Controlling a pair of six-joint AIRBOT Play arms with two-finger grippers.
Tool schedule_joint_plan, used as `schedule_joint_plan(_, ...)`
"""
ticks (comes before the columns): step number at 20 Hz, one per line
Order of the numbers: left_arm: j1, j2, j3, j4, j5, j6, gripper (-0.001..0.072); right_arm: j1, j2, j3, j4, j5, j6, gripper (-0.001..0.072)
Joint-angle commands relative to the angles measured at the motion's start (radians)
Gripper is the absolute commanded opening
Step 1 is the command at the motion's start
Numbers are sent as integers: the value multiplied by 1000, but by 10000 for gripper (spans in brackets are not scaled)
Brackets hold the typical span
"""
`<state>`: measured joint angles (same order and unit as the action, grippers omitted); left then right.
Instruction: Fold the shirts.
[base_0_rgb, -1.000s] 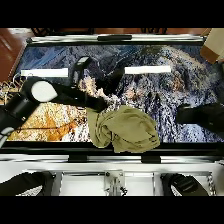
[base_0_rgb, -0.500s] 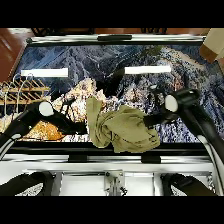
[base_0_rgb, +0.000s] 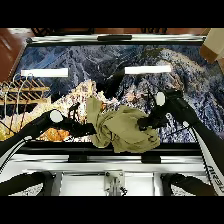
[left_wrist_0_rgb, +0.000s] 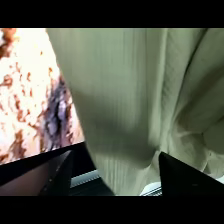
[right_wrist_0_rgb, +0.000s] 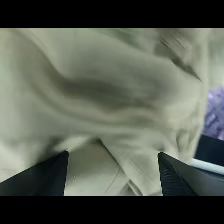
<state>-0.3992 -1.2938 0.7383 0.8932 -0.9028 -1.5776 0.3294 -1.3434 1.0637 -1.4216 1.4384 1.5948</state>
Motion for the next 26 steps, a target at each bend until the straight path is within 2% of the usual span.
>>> schedule_joint_plan(1, -6, -47, -3, -73, 67, 24, 577, -2, -55, 0, 63, -25, -3, 665)
schedule_joint_plan(2, -6, -56, -3, -75, 73, 24, 547, -2, -72, 0, 63, -24, -3, 665)
schedule_joint_plan(3, -6, -60, -3, -76, 73, 24, 404, -2, -87, 0, 68, -24, -2, 664)
schedule_joint_plan(4, -6, -59, -3, -76, 72, 25, 250, -2, -96, 0, 75, -25, -2, 586)
schedule_joint_plan(5, -6, -56, -3, -76, 72, 27, 145, -2, -100, 0, 79, -28, -2, 393)
schedule_joint_plan(6, -5, -55, 2, -75, 61, 46, 107, -2, -100, 0, 78, -29, -1, 110)
schedule_joint_plan(7, -1, -55, 14, -75, 42, 66, 53, -2, -98, 0, 78, -26, 4, 66)
schedule_joint_plan(10, 34, -19, 93, -68, -22, 135, 53, -2, -39, 15, 50, -14, -49, 66)
schedule_joint_plan(13, 90, 88, 250, -9, -33, 134, 52, -2, 106, 114, -92, -22, -73, 65)
schedule_joint_plan(16, 141, 187, 435, 16, -39, 134, 52, -3, 260, 225, -245, -95, -72, 67)
schedule_joint_plan(17, 153, 206, 483, 21, -49, 134, 52, -6, 291, 226, -280, -113, -71, 113)
schedule_joint_plan(18, 161, 215, 512, 38, -60, 134, 52, -22, 297, 220, -276, -93, -72, 476)
schedule_joint_plan(19, 168, 219, 525, 58, -75, 133, 52, -42, 282, 202, -247, -48, -78, 649)
schedule_joint_plan(22, 168, 203, 509, 65, -140, 126, 52, -80, 209, 50, -104, 23, -85, 649)
schedule_joint_plan(24, 168, 201, 477, 66, -177, 126, 53, -71, 154, -51, -28, -15, -105, 649)
schedule_joint_plan(26, 168, 201, 449, 68, -195, 126, 53, -58, 90, -97, -24, -66, -80, 649)
